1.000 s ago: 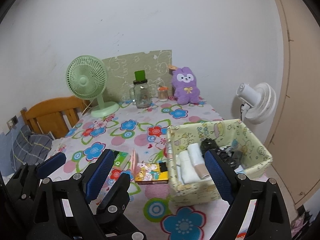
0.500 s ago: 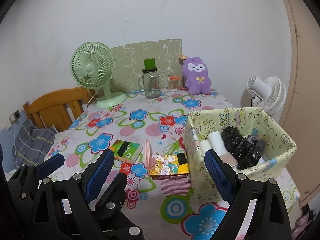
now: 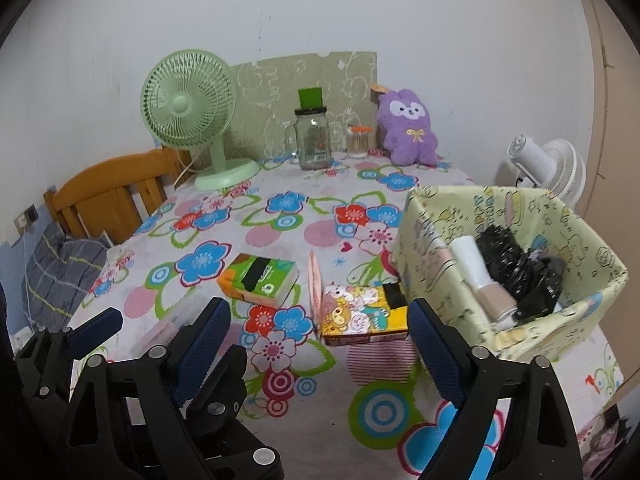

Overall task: Organize soft objects
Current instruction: 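Move both tools back over the table toward the tissue packs, then grasp the clear plastic roll with the left tool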

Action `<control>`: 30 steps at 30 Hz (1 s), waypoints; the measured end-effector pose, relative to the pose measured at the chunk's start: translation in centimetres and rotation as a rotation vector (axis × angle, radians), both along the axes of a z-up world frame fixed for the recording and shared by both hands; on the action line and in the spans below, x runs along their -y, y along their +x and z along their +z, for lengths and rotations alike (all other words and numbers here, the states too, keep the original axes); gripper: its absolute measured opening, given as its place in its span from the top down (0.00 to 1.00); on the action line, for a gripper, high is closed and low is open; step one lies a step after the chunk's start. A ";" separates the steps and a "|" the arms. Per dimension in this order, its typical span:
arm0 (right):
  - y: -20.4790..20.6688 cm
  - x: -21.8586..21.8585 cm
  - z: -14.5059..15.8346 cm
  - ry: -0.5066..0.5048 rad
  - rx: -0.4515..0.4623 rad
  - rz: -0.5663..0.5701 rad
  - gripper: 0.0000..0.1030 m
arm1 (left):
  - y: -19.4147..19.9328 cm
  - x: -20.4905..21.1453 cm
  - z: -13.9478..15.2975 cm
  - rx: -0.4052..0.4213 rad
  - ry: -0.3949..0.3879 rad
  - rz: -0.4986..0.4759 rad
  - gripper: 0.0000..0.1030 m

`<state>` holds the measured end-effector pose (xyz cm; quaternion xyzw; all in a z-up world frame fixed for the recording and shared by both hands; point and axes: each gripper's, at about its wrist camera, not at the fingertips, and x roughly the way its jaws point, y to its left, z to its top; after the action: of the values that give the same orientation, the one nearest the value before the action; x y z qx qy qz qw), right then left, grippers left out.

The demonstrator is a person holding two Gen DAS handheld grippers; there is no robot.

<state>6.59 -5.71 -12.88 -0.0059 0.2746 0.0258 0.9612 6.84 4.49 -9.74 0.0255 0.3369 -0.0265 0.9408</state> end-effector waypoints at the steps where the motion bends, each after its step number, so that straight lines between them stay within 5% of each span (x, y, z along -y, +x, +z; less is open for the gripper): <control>1: 0.2 -0.1 -0.3 0.003 -0.009 0.002 0.13 | 0.1 -0.1 -0.2 -0.004 0.002 0.002 0.00; 23: 3.6 0.9 -4.1 -0.076 -0.075 -0.131 0.13 | 2.8 1.6 -4.1 -0.121 0.013 -0.051 0.00; 30: 4.5 1.9 -5.4 -0.035 -0.126 -0.144 0.13 | 3.3 1.9 -4.8 -0.162 0.033 -0.054 0.00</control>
<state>11.05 -7.62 -18.27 -0.0011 0.3346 -0.0477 0.9412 10.17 2.64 -14.57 0.0478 0.4115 -0.0482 0.9089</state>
